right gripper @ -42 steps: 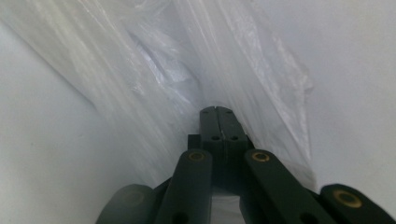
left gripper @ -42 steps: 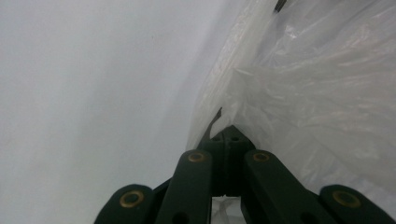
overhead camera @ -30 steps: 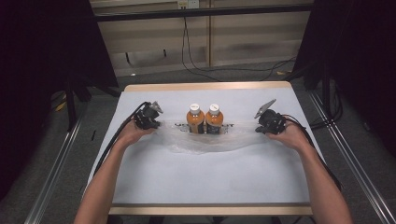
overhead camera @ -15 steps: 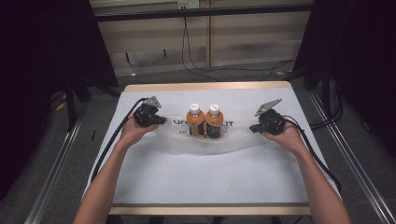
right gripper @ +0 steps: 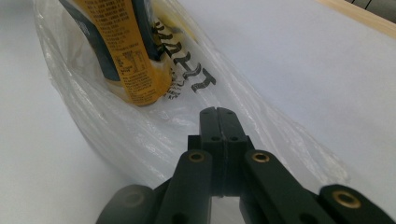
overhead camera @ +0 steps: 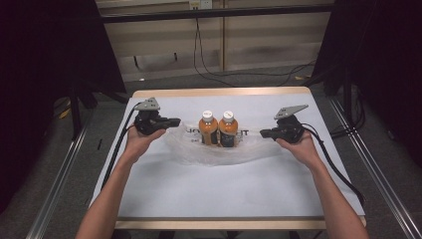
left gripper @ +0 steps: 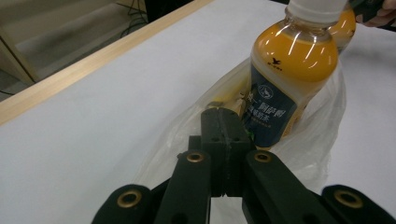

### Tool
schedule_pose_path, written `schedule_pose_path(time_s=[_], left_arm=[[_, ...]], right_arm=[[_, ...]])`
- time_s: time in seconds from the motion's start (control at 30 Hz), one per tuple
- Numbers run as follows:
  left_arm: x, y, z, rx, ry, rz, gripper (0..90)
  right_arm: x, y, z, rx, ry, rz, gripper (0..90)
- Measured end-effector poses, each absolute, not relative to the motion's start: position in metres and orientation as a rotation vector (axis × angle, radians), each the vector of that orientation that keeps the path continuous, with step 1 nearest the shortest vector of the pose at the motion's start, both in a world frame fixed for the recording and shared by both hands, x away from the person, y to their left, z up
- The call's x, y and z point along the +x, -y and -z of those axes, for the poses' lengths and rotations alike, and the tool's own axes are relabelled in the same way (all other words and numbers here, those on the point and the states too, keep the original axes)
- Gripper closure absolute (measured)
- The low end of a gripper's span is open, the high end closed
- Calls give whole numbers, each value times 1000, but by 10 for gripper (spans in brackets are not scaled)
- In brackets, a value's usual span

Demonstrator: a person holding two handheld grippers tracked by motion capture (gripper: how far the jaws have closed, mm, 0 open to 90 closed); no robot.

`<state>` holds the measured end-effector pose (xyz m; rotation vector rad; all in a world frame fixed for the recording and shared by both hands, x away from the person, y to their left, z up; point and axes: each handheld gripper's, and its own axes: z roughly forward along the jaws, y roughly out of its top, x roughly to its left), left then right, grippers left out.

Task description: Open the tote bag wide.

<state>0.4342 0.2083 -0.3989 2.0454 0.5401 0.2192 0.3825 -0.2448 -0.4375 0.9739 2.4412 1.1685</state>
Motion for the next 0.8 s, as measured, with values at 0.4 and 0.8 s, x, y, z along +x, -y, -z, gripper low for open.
schedule_pose_path(time_s=[0.4, 0.8], left_arm=[[418, -173, 408, 2088, -461, -132, 900], [411, -142, 446, 2250, -407, -49, 900]], right_arm=[[388, 216, 425, 918, -2487, -1203, 900], [423, 185, 432, 884, -2652, -1033, 900]])
